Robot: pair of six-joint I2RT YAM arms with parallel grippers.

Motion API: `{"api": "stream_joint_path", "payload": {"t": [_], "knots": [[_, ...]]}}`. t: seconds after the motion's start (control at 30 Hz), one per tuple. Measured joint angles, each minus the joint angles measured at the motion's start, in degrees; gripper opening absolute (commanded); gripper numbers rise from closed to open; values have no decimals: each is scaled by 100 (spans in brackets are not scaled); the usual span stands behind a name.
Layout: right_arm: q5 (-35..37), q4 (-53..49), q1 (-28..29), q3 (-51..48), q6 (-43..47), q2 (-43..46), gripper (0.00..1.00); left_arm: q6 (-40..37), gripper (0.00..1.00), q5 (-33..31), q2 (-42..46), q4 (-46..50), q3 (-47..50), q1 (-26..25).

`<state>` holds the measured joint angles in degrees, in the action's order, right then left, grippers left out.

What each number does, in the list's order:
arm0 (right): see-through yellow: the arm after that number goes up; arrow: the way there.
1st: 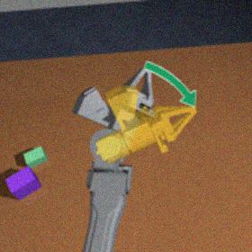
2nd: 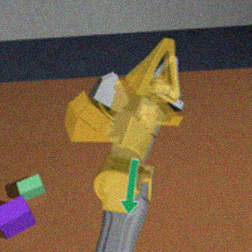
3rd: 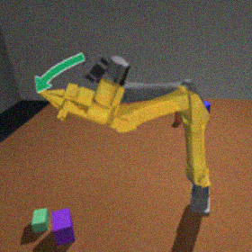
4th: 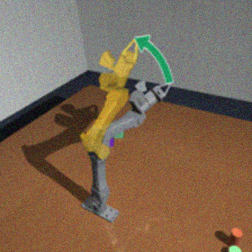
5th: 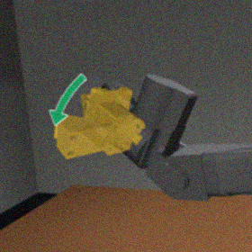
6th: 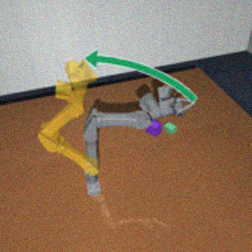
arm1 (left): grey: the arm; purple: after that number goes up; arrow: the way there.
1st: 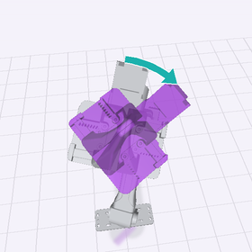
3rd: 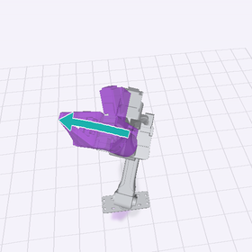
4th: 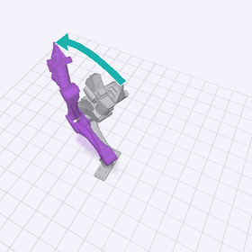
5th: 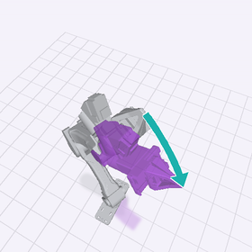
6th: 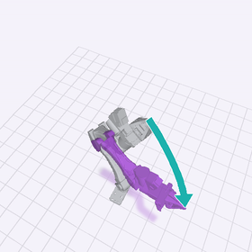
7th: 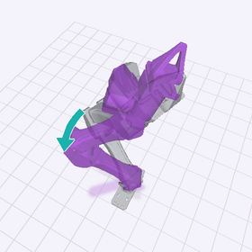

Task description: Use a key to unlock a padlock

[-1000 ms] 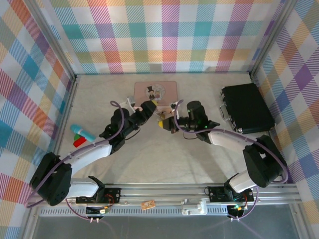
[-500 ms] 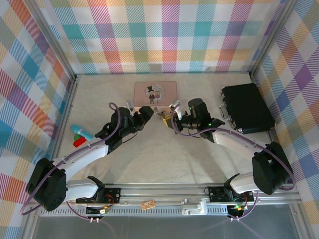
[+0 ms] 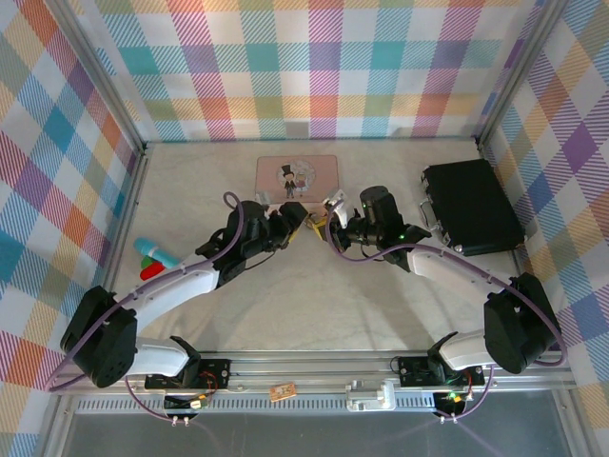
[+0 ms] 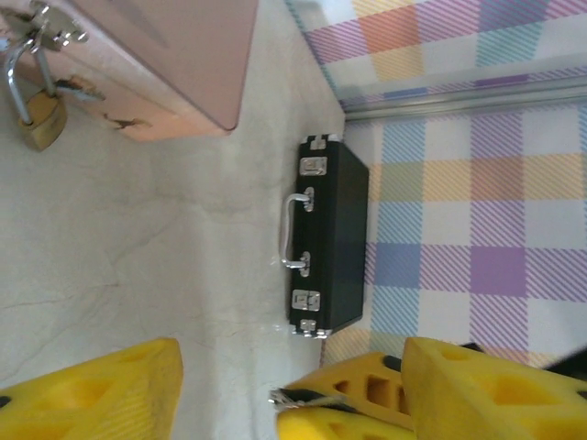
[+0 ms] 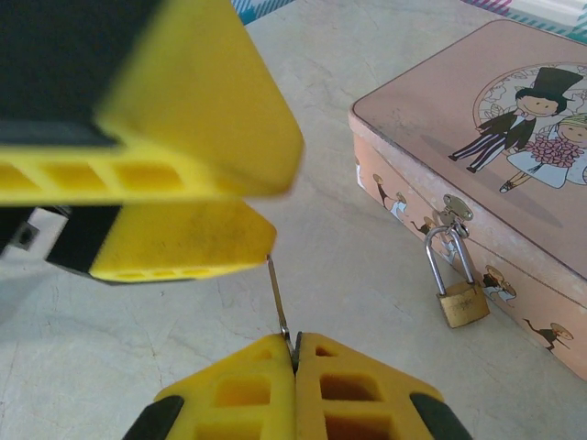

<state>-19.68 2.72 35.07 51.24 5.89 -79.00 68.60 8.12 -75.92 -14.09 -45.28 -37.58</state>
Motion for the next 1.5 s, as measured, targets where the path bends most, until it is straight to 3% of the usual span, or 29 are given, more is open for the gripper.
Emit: {"api": "stream_joint_path", "payload": {"t": [0.4, 0.9, 1.2, 1.4, 1.5], "knots": [[160, -83, 175, 267, 199, -120, 0, 127, 35, 127, -459, -214, -284, -28], [1095, -490, 595, 514, 789, -321, 0, 66, 27, -109, -505, -37, -343, -28], [1421, -551, 704, 514, 1010, -354, 0, 79, 0, -280, -603, 87, -343, -28], [1469, -557, 734, 516, 1005, -356, 0, 57, 0, -313, -610, 96, -343, -28], [1449, -623, 732, 560, 931, -354, 15, -63, 0, -319, -610, 87, -348, -28]]}}
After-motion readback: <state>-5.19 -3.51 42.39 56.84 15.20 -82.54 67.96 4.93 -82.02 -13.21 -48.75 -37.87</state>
